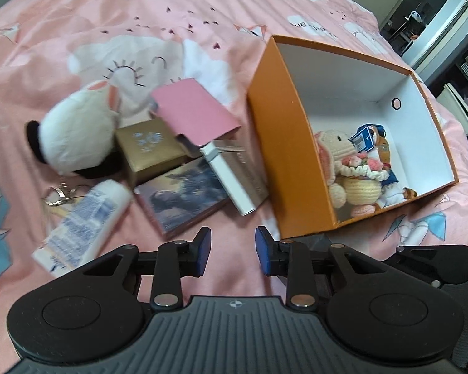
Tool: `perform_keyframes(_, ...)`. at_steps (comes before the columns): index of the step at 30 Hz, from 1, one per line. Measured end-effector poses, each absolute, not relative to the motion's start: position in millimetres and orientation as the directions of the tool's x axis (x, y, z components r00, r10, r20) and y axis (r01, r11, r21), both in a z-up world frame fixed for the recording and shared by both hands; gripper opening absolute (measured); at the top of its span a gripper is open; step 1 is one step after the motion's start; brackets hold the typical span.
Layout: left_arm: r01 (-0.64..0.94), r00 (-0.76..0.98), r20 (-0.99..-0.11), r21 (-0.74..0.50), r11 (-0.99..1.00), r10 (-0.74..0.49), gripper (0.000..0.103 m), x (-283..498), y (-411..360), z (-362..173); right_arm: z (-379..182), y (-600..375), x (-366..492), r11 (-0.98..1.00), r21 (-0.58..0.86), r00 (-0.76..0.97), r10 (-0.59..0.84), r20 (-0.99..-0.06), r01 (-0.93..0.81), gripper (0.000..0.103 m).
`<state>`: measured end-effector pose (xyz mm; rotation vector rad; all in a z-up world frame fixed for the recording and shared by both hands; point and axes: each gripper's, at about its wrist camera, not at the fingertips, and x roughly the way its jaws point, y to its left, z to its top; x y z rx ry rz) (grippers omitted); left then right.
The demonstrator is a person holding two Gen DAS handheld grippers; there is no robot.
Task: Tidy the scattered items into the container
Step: 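Grasp the white-and-grey box with the left tool while the right tool holds the dark box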
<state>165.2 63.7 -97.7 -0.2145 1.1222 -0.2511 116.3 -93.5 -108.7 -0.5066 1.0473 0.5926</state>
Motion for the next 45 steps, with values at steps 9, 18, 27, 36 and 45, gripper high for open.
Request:
perform_keyframes(9, 0.048, 0.347, -0.871, -0.354, 0.934, -0.348, 0.036, 206.9, 60.7, -115.8, -126.2, -97.8, 136.0, 0.585, -0.115, 0.267, 0.181, -0.946, -0.803, 0.036)
perform_keyframes(18, -0.015, 0.303, -0.883, -0.381, 0.924, -0.359, 0.036, 242.4, 62.2, -133.5, -132.5, -96.1, 154.1, 0.513, -0.043, 0.151, 0.172, -0.973, -0.857, 0.036)
perform_keyframes(27, -0.081, 0.316, -0.902, -0.334, 0.939, -0.294, 0.04, 248.8, 75.3, -137.4, -139.8, -90.7, 156.7, 0.474, -0.033, 0.112, 0.14, -0.984, -0.88, 0.036)
perform_keyframes(36, -0.064, 0.319, -0.897, -0.344, 0.937, -0.307, 0.03, 254.4, 65.1, -143.2, -138.5, -92.2, 154.5, 0.479, -0.031, 0.111, 0.14, -0.984, -0.877, 0.036)
perform_keyframes(45, -0.006, 0.38, -0.866, -0.355, 0.935, -0.326, 0.024, 246.2, 54.2, -125.8, -132.0, -94.7, 147.4, 0.49, -0.043, 0.127, 0.14, -0.982, -0.87, 0.036)
